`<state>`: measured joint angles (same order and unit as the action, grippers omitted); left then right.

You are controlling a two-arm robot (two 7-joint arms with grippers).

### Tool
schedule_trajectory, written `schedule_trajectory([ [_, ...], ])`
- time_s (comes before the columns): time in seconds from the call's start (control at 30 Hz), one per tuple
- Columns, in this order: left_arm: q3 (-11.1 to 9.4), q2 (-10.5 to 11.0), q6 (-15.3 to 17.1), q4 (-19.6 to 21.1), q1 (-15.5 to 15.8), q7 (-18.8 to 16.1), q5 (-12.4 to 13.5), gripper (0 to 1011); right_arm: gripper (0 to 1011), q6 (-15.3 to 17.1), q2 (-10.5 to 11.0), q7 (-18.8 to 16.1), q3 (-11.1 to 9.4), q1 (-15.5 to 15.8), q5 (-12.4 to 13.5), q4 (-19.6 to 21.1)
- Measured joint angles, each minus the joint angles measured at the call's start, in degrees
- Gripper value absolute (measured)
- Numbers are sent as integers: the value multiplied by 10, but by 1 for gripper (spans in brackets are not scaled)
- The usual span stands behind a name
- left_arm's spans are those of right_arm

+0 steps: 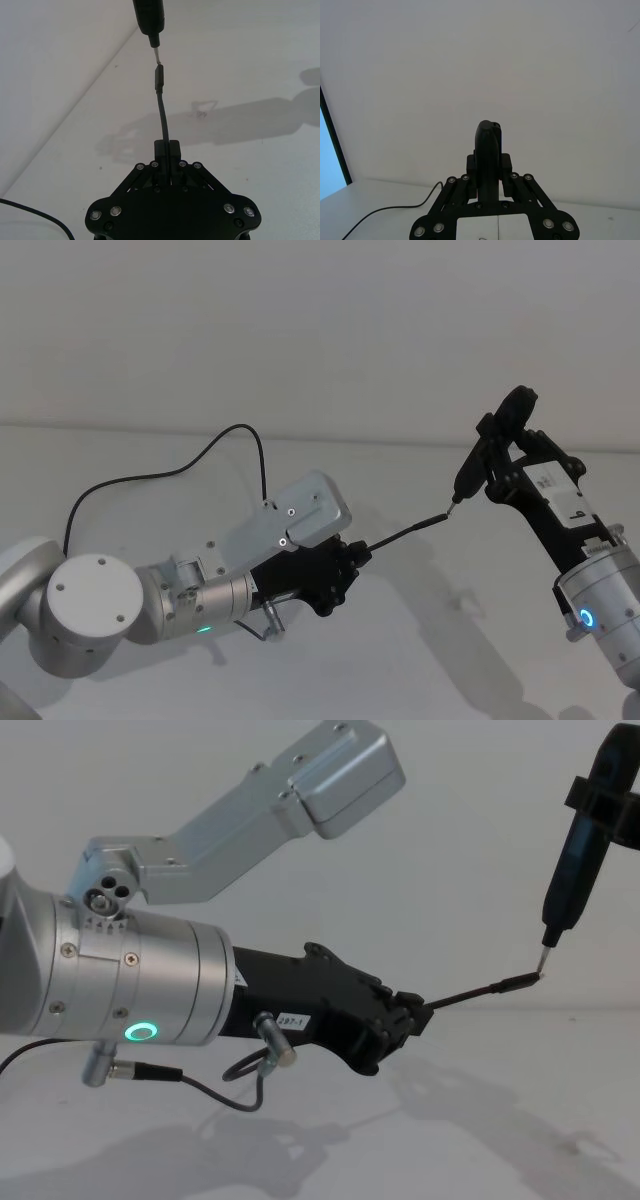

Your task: Pick up the data cable with the one hand.

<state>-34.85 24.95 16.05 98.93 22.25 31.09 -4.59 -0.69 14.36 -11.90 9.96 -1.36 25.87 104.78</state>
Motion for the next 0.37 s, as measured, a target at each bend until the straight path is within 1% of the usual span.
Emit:
schedule_trajectory([
  [0.37,0,0,0,0,0,0,0,48,268,0,0,0,0,0,0,0],
])
